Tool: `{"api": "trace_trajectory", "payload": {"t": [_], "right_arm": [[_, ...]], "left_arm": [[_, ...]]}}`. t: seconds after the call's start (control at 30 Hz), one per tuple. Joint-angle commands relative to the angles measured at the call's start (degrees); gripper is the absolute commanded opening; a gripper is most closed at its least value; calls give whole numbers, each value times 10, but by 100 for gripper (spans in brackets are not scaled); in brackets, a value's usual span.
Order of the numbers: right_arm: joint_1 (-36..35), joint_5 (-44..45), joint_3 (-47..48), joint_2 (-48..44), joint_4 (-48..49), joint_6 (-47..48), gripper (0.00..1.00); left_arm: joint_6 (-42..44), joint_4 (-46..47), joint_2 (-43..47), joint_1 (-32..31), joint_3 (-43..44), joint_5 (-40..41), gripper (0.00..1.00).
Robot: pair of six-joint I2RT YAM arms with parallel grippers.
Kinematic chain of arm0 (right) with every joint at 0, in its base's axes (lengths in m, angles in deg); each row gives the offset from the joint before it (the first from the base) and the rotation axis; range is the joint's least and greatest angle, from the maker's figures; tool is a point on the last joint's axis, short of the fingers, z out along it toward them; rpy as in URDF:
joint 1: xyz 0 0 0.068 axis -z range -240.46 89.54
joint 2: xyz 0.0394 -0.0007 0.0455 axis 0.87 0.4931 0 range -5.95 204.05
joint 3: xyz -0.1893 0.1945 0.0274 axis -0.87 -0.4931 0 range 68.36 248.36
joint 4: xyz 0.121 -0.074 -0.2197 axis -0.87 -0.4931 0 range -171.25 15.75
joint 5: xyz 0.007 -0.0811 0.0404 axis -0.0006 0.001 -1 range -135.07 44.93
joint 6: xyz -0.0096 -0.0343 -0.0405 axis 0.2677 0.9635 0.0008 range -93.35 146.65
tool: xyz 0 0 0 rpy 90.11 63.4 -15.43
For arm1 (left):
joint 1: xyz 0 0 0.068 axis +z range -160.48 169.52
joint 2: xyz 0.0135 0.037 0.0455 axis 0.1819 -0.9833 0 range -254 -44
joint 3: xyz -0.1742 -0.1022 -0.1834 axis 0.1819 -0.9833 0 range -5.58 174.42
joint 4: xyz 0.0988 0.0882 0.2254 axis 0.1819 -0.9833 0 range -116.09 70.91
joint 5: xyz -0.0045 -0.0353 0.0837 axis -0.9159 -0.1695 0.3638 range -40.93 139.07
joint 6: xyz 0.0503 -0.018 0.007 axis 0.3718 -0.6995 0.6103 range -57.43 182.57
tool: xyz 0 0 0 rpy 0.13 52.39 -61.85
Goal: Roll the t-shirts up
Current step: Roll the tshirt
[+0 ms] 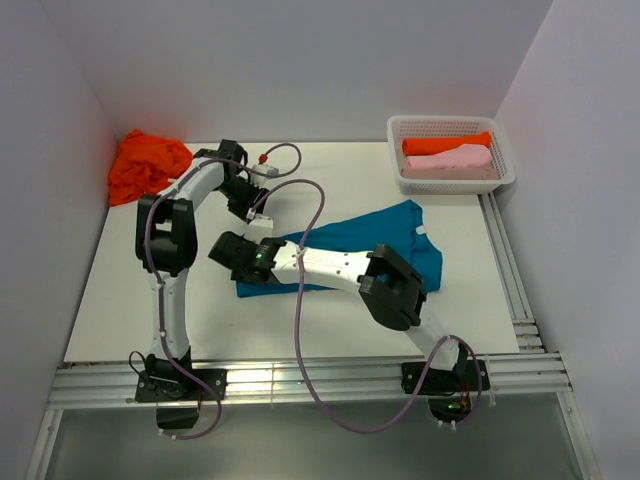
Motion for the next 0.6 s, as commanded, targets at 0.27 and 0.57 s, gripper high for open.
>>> {"api": "trace_trajectory", "payload": {"t": [0.27, 0.57], "right_arm": [[22, -29, -35, 32, 13, -16, 24], [16, -54, -70, 24, 17, -27, 19]], "left_arm": [[-15, -3, 25, 41, 54, -16, 55], [4, -29, 37, 121, 9, -96, 57]]}}
